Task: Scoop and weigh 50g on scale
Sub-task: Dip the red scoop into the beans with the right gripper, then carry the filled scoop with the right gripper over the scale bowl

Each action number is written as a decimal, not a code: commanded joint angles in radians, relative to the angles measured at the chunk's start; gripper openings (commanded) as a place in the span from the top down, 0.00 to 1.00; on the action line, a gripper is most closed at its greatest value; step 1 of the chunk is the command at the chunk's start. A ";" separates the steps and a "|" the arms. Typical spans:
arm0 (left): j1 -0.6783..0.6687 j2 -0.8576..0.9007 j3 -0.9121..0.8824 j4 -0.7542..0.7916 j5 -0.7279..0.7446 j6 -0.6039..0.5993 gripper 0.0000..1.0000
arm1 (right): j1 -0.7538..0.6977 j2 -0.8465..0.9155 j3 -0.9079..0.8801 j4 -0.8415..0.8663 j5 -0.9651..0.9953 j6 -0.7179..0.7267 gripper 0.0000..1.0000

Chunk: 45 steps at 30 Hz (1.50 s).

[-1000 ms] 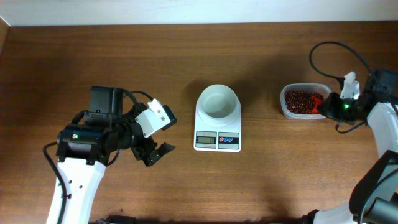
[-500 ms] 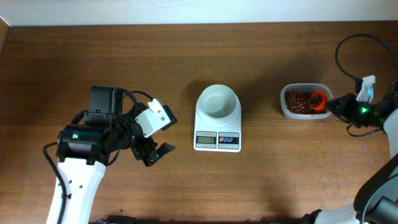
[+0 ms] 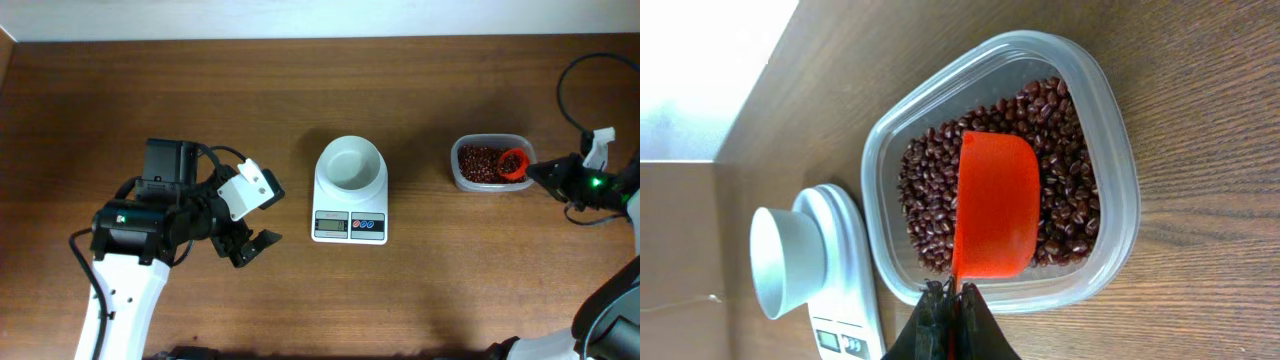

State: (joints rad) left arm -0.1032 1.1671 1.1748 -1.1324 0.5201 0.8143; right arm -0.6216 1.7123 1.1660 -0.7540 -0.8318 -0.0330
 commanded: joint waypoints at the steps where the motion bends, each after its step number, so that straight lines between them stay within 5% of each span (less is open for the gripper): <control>1: 0.005 0.003 0.019 0.002 0.003 -0.005 0.01 | -0.025 0.009 -0.004 -0.003 -0.093 -0.004 0.96; 26: 0.005 0.003 0.019 0.002 0.003 -0.005 0.01 | 0.025 0.009 -0.004 -0.069 -0.373 -0.004 0.96; 36: 0.005 0.003 0.019 0.002 0.003 -0.005 0.01 | 0.294 0.009 -0.004 -0.019 -0.452 0.056 0.96; 45: 0.005 0.003 0.019 0.002 0.003 -0.005 0.01 | 0.523 0.009 -0.004 0.216 -0.369 0.234 0.96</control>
State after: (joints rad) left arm -0.1032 1.1671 1.1748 -1.1324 0.5198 0.8143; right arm -0.1551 1.7134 1.1618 -0.5789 -1.2388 0.1257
